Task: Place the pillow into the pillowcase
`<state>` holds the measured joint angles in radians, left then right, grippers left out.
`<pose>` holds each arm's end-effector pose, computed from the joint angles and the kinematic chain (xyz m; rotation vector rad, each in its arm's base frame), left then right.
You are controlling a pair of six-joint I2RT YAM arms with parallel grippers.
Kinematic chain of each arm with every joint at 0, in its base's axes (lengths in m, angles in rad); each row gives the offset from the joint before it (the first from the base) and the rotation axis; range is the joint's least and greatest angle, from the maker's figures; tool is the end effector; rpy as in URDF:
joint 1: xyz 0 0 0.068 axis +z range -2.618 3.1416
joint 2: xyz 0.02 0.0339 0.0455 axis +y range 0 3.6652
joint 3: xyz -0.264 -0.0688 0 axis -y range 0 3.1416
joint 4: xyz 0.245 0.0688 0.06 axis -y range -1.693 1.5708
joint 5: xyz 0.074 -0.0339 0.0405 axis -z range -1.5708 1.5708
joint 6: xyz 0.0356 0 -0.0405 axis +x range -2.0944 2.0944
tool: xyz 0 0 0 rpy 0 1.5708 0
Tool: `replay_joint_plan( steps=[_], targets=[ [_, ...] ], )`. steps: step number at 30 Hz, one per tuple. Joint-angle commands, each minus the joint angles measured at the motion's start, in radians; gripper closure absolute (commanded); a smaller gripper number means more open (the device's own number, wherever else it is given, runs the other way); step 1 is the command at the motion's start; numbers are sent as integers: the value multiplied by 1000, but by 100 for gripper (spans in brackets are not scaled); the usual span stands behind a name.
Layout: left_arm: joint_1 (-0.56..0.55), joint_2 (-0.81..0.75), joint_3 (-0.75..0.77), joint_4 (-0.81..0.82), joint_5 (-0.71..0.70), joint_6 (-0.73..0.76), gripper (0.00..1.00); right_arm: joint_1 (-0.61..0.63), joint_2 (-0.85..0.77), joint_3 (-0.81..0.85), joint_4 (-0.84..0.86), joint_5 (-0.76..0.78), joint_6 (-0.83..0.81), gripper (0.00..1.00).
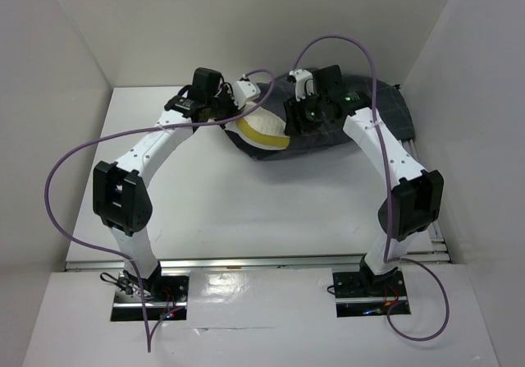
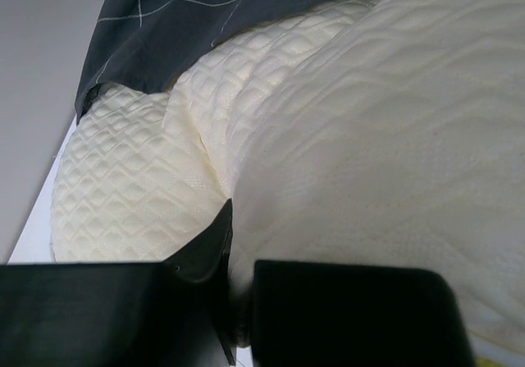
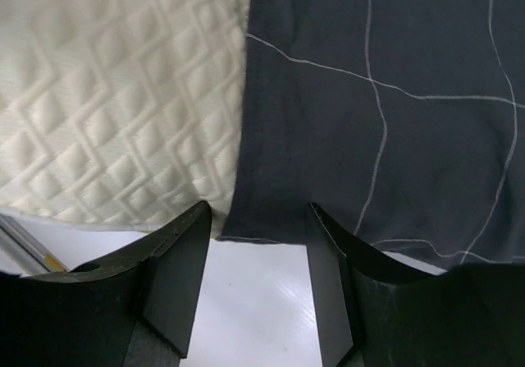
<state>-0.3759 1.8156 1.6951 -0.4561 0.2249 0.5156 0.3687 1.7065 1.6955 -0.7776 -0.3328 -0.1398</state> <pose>0.3929 -0.1636 0.3405 1.0367 1.8667 -0.1594 0.3477 0.1468 0.3560 -0.7501 2.2381 0.5038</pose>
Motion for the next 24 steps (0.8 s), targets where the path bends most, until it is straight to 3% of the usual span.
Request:
replay_joint_plan(
  steps=[1,4,6,9,14,18,24],
  targets=[
    [-4,-56,25,103,4,-46,100,6,-18,-26,41,103,11,43],
    [-14,-56,25,103,4,-37,100,6,-18,-37,41,69,11,47],
    [-14,-56,25,103,4,-37,100,-4,-9,-46,41,31,11,74],
    [-14,-47,34,103,-5,-37,100,-4,1,-27,29,-35,-7,99],
    [-14,-47,25,128,-48,-69,100,-4,35,113,-15,-282,2,100],
    [-14,-29,25,175,-108,-114,100,44,74,301,-63,-389,11,100],
    [-14,13,72,175,-134,-203,100,142,110,446,-146,-408,11,100]
  ],
)
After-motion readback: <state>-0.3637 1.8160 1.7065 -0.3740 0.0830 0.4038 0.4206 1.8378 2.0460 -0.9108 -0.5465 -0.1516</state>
